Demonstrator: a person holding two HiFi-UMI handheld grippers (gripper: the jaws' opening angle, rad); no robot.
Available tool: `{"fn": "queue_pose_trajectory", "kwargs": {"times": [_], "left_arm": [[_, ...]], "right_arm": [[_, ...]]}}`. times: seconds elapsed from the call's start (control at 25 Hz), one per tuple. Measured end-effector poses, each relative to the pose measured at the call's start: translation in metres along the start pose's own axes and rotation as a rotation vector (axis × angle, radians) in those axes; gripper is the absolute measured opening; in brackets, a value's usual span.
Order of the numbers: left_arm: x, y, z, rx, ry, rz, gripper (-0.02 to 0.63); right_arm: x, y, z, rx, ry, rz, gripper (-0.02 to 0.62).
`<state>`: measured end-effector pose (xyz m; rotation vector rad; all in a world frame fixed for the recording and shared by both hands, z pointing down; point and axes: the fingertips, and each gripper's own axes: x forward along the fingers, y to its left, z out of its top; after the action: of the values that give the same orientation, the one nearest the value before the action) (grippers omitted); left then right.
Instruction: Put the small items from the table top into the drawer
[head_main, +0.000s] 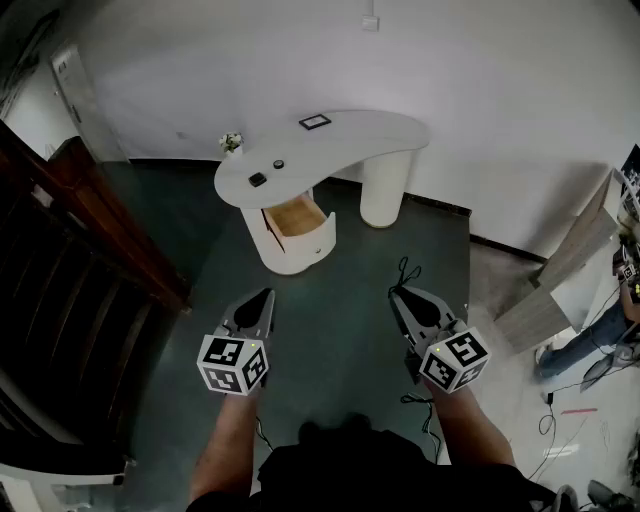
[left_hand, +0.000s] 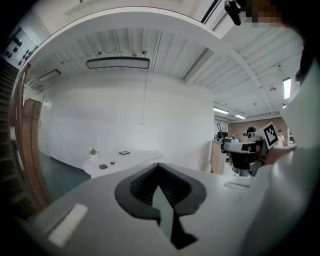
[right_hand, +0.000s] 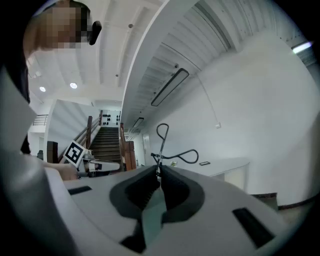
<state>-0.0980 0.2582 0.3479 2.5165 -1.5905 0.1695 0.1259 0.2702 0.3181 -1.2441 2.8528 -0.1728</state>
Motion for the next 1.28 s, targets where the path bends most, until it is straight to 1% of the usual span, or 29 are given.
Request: {"fn": "queue_pose_trajectory", "kwargs": {"times": [0.4, 0.52, 0.64, 0.8, 1.04, 1.28], "left_arm": [[0.009, -0.012, -0.002, -0.009, 0.004, 0.005, 0.011], [0.014, -0.020, -0.002, -0.008, 0.006, 0.005, 0.011], [0.019, -0.030, -0.003, -0.005, 0.010, 0.007, 0.011], [0.024, -0.044, -0.005, 0.004, 0.018, 0.010, 0.011], [0.030, -0.056, -0.006, 0.004, 0.023, 0.013, 0.011], [0.043, -0.058, -0.016, -0.013, 0.036, 0.000, 0.011]], "right_arm": [[-0.009, -0.011, -0.001, 0.003, -0.008, 0.009, 0.037], [-0.016, -0.015, -0.001, -0.035, -0.007, 0.012, 0.037], [-0.023, -0.016, 0.000, -0.067, -0.011, 0.038, 0.037], [-0.034, -0.024, 0.000, -0.034, -0.028, 0.058, 0.037], [-0.048, -0.045, -0.007, 0.019, -0.023, 0.027, 0.037], [-0.047, -0.058, -0.013, 0.033, -0.007, 0.006, 0.037]]}}
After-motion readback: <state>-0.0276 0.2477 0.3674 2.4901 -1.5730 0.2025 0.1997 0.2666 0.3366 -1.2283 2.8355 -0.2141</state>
